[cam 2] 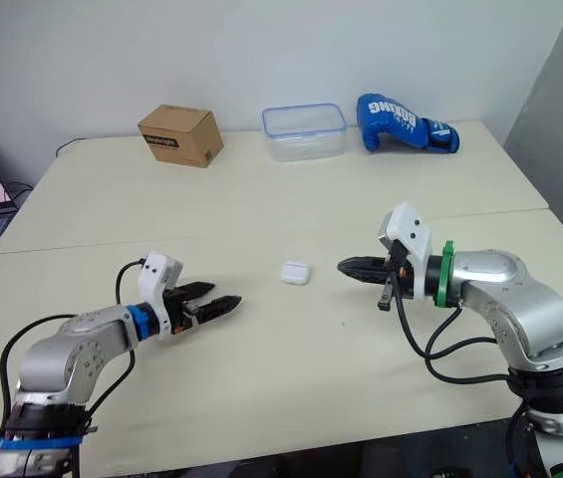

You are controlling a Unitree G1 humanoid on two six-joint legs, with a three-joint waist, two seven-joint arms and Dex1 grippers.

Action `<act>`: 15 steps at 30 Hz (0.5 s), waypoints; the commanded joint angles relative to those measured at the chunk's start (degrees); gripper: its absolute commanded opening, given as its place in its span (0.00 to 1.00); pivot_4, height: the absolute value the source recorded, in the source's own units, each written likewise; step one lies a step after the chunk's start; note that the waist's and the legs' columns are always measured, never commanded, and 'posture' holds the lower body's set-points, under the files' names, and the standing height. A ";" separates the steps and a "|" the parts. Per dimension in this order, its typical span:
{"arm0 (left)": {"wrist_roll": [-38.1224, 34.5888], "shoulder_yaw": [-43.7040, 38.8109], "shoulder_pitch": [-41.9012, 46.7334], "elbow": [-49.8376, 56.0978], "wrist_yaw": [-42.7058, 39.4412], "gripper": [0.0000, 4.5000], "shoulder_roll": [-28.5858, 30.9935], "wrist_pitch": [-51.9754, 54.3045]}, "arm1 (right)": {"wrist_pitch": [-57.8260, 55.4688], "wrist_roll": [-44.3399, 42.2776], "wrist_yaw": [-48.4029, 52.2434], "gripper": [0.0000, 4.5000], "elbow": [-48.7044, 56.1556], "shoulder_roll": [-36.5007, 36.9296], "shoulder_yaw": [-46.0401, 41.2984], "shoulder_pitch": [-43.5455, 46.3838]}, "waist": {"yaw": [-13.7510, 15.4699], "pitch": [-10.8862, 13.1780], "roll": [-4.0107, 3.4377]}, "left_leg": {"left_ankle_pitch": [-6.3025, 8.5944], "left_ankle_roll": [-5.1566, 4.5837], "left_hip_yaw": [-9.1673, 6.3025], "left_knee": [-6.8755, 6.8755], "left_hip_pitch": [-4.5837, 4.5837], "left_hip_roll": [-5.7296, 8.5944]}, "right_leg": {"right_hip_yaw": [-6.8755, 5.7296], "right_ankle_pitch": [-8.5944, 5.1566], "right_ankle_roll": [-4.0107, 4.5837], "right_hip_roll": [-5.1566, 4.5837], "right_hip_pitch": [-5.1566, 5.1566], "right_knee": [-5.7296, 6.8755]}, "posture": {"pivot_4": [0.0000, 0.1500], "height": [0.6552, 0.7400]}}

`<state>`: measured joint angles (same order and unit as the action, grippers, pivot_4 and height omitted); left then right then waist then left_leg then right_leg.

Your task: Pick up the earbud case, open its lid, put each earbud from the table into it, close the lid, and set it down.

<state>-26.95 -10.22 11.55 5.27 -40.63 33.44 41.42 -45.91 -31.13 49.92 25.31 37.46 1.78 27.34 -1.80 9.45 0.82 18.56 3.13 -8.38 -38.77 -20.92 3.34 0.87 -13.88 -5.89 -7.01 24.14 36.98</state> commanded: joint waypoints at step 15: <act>5.48 -7.30 -20.55 16.02 11.28 0.99 -6.89 -19.16 | 10.83 -0.01 -7.77 0.00 13.96 -4.18 -2.13 -26.06 | 1.61 -0.03 0.05 | 0.01 -0.03 0.07 -0.02 0.08 0.00 | 0.00 0.00 0.00 0.02 -0.12 0.00 | 1.00 0.89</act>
<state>-21.32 -15.92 -8.10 18.39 -30.28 26.88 23.38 -37.53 -30.48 42.49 36.16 33.58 1.09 2.53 -0.18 9.42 0.87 18.58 3.10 -8.31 -38.78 -20.85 3.34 0.87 -13.88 -5.88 -6.99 24.02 36.97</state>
